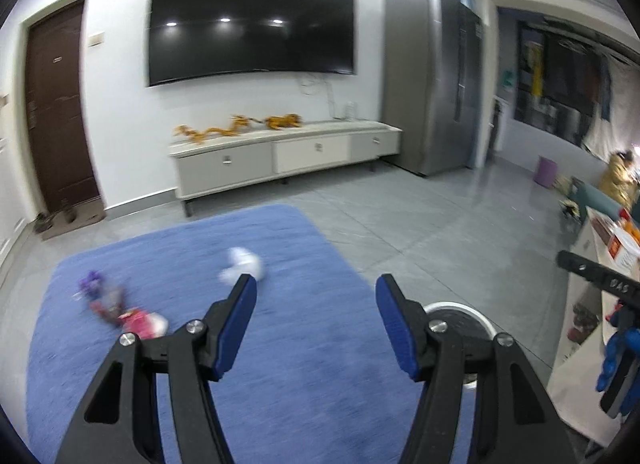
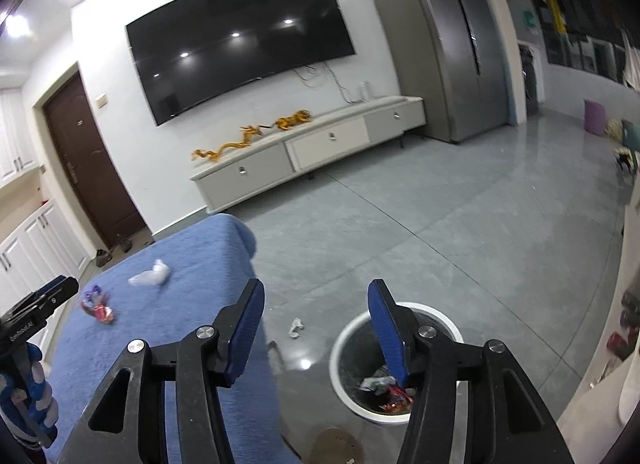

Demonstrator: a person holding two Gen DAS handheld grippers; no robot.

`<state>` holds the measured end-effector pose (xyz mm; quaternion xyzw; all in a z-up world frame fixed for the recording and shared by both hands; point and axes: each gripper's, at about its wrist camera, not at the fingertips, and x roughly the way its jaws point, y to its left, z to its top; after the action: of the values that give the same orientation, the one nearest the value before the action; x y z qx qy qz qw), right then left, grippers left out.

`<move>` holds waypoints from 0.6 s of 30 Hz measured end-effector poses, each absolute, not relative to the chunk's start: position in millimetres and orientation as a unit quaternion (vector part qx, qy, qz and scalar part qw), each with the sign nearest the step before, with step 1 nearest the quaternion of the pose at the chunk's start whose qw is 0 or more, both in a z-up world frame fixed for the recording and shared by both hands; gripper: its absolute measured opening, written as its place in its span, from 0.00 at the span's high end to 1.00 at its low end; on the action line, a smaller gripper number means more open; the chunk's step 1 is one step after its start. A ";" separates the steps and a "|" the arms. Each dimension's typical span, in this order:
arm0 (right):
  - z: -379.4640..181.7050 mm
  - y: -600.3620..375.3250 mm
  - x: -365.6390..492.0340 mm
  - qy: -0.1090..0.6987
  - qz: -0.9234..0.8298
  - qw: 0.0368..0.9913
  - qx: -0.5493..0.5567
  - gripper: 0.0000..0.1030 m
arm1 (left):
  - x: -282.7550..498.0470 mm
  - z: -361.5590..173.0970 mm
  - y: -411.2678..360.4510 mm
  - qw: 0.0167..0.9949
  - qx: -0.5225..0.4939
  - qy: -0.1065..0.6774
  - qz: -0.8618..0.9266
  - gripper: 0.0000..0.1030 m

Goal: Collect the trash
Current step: 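Move both tools back over the rug toward the pink and clear wrappers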

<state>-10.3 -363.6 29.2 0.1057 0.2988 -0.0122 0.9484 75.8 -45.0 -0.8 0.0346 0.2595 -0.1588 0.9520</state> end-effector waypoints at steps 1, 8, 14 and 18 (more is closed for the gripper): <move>32.4 -355.7 -9.4 0.298 -0.006 0.949 0.099 0.50 | 72.8 -1.0 -27.0 0.955 0.026 0.259 -0.144 0.42; 36.4 -309.3 -7.2 0.306 0.029 0.949 0.064 0.48 | 53.1 -25.8 62.2 0.959 -0.012 0.275 -0.067 0.42; 28.7 -269.3 -0.1 0.328 0.061 0.942 0.033 0.47 | 46.0 -52.4 123.3 0.953 -0.029 0.300 -0.027 0.42; 19.3 -240.4 16.2 0.344 0.091 0.934 0.019 0.47 | 50.2 -66.9 153.1 0.948 -0.041 0.316 -0.010 0.42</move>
<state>16.2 -240.4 19.3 0.0192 0.3441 0.0910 0.9343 50.2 153.1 -66.9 -0.0410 0.3164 -0.0097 0.9477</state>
